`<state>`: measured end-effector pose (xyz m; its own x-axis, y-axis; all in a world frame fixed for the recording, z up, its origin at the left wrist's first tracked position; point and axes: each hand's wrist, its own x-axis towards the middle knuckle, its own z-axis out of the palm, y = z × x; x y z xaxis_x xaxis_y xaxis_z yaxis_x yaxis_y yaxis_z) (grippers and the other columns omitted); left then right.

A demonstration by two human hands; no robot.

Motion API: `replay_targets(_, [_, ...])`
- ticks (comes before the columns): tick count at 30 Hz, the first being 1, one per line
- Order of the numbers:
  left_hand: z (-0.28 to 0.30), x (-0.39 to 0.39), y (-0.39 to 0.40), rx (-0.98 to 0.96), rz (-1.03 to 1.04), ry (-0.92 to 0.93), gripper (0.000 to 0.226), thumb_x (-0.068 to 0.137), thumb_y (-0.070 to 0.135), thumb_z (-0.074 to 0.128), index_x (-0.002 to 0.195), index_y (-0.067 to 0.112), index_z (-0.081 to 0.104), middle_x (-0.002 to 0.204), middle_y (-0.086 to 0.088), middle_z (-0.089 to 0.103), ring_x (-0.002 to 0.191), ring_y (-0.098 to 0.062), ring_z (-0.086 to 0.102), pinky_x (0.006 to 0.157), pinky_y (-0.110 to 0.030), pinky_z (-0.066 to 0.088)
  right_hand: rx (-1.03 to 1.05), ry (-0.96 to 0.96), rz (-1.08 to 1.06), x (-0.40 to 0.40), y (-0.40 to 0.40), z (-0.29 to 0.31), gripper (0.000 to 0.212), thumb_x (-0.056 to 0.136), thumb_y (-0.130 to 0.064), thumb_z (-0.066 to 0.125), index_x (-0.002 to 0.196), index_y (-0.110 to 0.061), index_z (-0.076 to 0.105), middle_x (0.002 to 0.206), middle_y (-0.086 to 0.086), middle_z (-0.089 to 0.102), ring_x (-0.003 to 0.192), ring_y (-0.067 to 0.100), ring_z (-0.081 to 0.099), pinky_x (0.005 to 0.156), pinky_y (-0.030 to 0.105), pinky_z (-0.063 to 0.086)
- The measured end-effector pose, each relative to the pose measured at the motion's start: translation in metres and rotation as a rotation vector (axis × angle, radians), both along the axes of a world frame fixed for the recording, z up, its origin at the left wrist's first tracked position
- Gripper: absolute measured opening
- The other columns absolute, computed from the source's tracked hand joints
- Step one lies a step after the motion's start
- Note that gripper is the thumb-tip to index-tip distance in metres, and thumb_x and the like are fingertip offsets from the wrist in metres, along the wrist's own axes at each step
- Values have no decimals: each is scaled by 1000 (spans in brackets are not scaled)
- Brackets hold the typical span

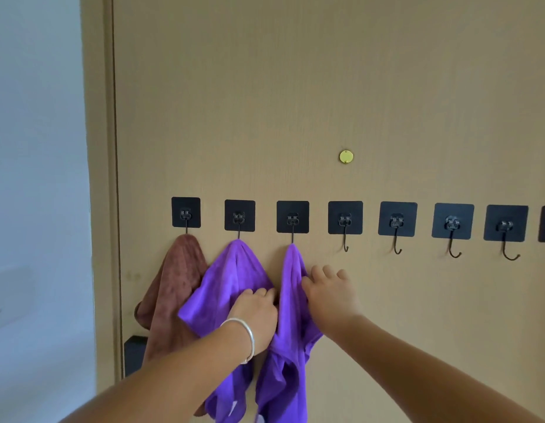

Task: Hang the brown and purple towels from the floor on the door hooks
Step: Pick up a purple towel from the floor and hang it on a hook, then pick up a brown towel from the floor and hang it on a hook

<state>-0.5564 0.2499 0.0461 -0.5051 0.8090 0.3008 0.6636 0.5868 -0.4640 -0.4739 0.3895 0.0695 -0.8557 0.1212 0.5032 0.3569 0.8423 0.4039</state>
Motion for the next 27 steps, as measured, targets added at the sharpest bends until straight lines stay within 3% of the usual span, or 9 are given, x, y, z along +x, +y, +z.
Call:
replay_targets(4, [28,-4,-15,-8,-1,35,31,89,13,46,117,13,60,118,-9,52,105,-30,51,79,-40,40,131,103,107,8,4,17,16,74,-22,67,89,-16,66,93,7,57,84,27,52,70,39,42])
replay_targets(7, [64,-2,-26,142,10,66,28,86,6,43,106,15,61,107,-6,56,94,-28,58,67,-36,40,166,293,179,17,17,38,16,59,-15,73,74,-15,67,76,4,59,69,27,53,59,36,42])
replay_targets(10, [88,2,-26,349,-56,115,32,88,11,40,118,18,51,114,-2,54,96,-25,55,74,-35,40,134,407,170,25,31,54,23,65,-14,66,88,-16,68,91,3,63,85,28,57,71,37,44])
replay_targets(13, [96,5,-10,471,-125,146,51,98,34,34,146,19,28,141,0,40,124,-22,44,95,-39,36,78,470,154,41,45,63,37,69,-14,67,106,-14,68,108,6,64,106,30,58,88,43,45])
replay_targets(16, [100,17,16,504,-184,163,61,98,43,33,151,19,17,155,0,25,141,-19,24,111,-39,23,42,440,77,62,61,67,49,76,-21,66,124,-14,59,123,6,59,123,28,50,105,46,38])
replay_targets(21, [100,48,70,475,-277,185,64,98,45,30,152,18,11,159,-2,16,146,-19,10,117,-46,11,25,366,-118,113,102,67,60,89,-32,50,145,-19,34,146,2,40,141,24,26,117,46,17])
replay_targets(27, [94,94,142,476,-439,132,64,98,46,29,153,20,7,160,-1,10,147,-17,4,118,-46,4,29,353,-348,198,146,64,62,93,-36,42,149,-19,22,152,2,30,144,22,17,119,46,12])
